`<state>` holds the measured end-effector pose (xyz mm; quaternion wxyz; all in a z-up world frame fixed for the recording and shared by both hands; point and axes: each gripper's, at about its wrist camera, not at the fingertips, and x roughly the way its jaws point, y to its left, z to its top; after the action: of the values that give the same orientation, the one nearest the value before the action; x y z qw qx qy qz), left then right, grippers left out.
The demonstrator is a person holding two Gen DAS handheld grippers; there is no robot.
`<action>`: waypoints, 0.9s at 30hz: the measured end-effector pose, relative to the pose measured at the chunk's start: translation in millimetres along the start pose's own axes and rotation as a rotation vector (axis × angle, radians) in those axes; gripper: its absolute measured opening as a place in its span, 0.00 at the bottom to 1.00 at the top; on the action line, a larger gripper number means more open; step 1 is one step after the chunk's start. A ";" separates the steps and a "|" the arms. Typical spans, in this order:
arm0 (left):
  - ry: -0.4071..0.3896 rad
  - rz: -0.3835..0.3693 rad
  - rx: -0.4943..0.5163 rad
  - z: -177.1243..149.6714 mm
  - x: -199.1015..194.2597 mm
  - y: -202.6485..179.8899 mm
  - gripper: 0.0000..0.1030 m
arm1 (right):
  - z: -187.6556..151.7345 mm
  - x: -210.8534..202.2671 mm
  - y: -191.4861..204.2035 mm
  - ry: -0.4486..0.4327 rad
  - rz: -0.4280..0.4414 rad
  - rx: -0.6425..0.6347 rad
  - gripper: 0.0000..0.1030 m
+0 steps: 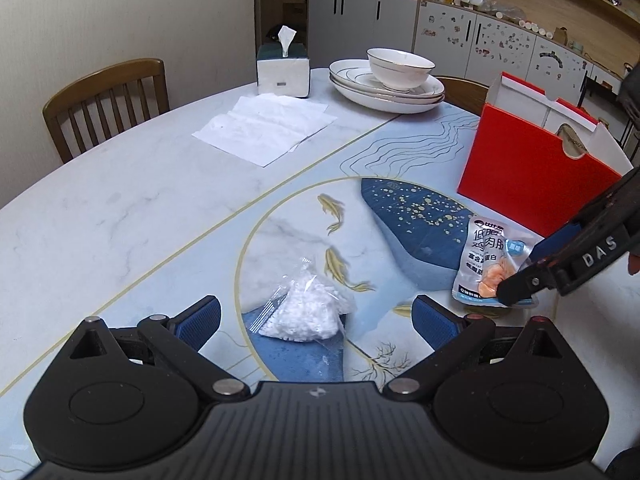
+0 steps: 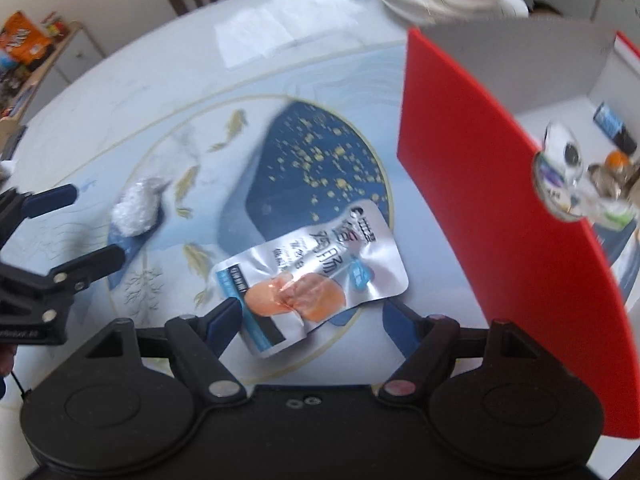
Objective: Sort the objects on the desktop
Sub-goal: 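Grasp the white crystal bag with the left tool while the right tool grasps the sausage pouch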
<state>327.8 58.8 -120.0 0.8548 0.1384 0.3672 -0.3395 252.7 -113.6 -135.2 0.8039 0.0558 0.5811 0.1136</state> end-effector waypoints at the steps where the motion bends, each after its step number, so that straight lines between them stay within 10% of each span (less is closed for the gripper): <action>1: 0.004 -0.004 0.000 -0.2 1.3 1.0 0.99 | 2.3 1.4 0.0 0.003 0.002 0.010 0.75; 16: 0.046 -0.010 -0.003 -3.1 21.7 5.2 0.98 | 29.8 26.8 36.2 0.031 -0.059 -0.172 0.76; 27: 0.068 0.006 -0.029 -2.4 33.7 7.8 0.73 | 23.5 27.1 43.6 0.018 -0.074 -0.287 0.74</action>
<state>348.7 49.6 -146.1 0.8448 0.1385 0.4005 -0.3268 277.9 -63.8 -143.0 0.8022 -0.0821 0.5677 0.1660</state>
